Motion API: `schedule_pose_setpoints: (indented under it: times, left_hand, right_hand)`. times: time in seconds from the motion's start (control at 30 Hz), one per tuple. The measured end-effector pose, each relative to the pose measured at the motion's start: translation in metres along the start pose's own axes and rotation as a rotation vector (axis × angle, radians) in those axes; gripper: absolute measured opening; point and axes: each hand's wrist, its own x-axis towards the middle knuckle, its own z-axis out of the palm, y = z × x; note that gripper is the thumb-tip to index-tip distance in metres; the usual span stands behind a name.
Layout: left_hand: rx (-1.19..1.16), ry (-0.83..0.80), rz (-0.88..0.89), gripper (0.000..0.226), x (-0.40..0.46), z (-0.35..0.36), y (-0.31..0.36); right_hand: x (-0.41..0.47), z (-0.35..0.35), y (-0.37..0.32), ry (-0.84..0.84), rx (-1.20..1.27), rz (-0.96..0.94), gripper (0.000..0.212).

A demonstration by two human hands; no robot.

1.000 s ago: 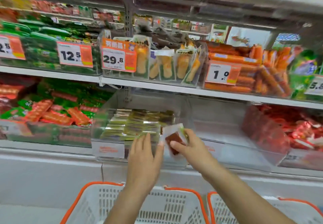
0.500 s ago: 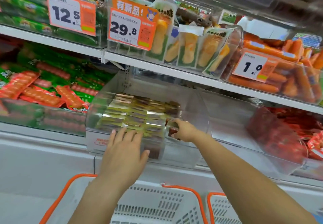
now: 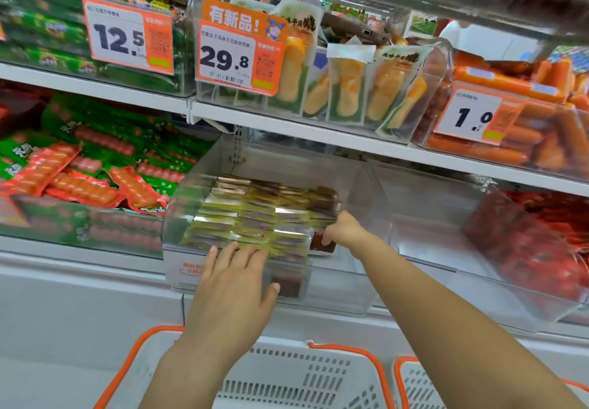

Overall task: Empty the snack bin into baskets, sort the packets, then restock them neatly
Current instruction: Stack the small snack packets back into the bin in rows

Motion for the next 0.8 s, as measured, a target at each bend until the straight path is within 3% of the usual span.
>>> schedule_pose_setpoints:
  times: [0.13,0.23,0.33,0.4,0.47,0.53,0.6,0.7,0.8]
  left_hand:
    - [0.014,-0.015,-0.009,0.056,0.001,0.000,-0.001]
    - [0.007,-0.020,-0.017,0.055,0.002,0.001,0.001]
    - [0.008,-0.019,-0.020,0.055,0.003,0.001,0.001]
    - [0.012,-0.015,-0.020,0.054,0.003,0.002,0.000]
    - [-0.009,-0.009,-0.017,0.053,0.003,0.003,-0.001]
    - [-0.048,0.000,-0.013,0.055,0.004,0.004,-0.001]
    - [-0.115,0.047,0.002,0.057,0.004,0.003,0.002]
    - [-0.355,0.186,0.041,0.049,-0.003,-0.010,0.018]
    - [-0.742,0.114,0.030,0.036,-0.015,-0.018,0.045]
  right_hand:
    - [-0.003,0.001,0.001,-0.009,0.121,0.051,0.060]
    - [-0.002,-0.001,0.002,-0.036,0.198,0.075,0.040]
    - [-0.004,0.000,0.002,-0.050,0.157,0.070,0.025]
    - [-0.006,0.002,0.000,-0.033,0.155,0.084,0.028]
    - [-0.005,0.002,-0.001,0.018,0.165,0.053,0.048]
    - [-0.011,-0.003,-0.001,0.124,0.121,-0.086,0.063]
    - [-0.030,-0.010,-0.001,0.267,-0.022,-0.372,0.062]
    - [-0.078,-0.020,0.001,0.411,-0.088,-0.741,0.044]
    - [-0.129,-0.016,0.029,0.414,-0.089,-0.877,0.026]
